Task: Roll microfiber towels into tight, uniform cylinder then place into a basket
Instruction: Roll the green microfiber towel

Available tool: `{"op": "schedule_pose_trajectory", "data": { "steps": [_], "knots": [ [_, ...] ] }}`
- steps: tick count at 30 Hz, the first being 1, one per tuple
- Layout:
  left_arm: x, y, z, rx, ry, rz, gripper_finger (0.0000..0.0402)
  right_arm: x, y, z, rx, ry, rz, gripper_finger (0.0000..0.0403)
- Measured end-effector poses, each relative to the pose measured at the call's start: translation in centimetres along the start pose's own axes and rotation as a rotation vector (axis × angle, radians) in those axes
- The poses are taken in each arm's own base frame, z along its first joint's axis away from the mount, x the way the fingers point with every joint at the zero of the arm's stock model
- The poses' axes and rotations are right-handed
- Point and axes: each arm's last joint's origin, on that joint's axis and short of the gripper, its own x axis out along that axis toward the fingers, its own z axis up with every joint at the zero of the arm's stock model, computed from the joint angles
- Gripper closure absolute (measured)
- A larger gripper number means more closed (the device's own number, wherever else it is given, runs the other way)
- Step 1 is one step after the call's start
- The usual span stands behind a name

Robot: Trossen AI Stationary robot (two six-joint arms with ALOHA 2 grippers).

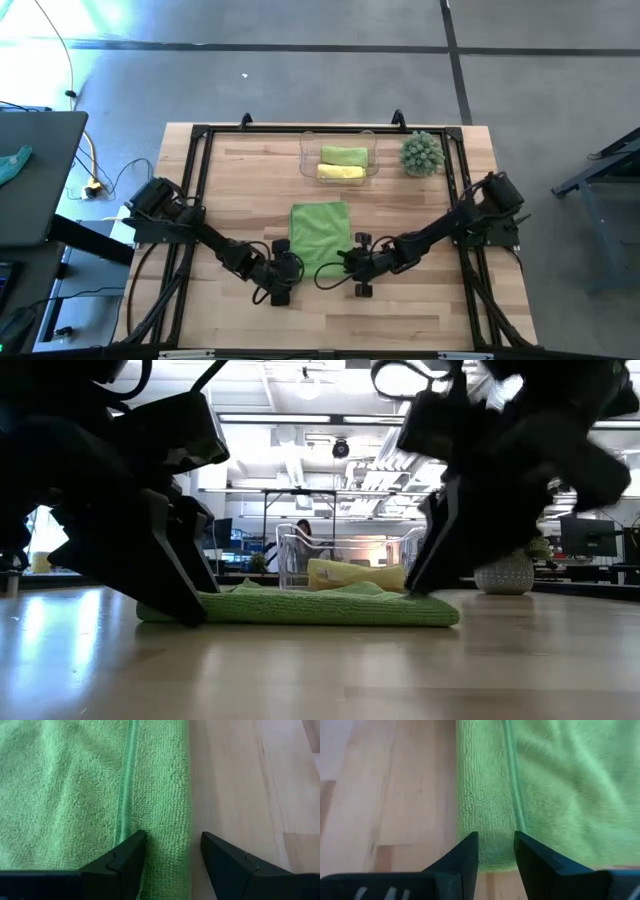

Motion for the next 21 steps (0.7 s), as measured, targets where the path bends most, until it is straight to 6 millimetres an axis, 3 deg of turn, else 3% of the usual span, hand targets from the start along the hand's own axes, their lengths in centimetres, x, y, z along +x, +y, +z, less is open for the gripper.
{"op": "schedule_pose_trajectory", "data": {
  "steps": [4,8,14,21],
  "knots": [
    [0.0,0.0,0.0,-0.012,0.001,0.001,0.0226,-2.1,-0.1,1.2,0.014,-0.056,0.003,0.0285],
    [0.0,0.0,-0.1,-0.012,0.003,-0.002,0.0226,-2.9,0.9,1.8,0.020,-0.136,0.054,0.0285],
    [0.1,0.0,-0.1,-0.015,0.000,0.002,0.0226,-1.8,2.1,0.6,-0.022,-0.105,0.029,0.0272],
    [0.1,0.0,-0.1,-0.022,0.000,0.003,0.0227,-0.1,2.3,-0.4,-0.073,-0.069,0.018,0.0200]
  ]
}}
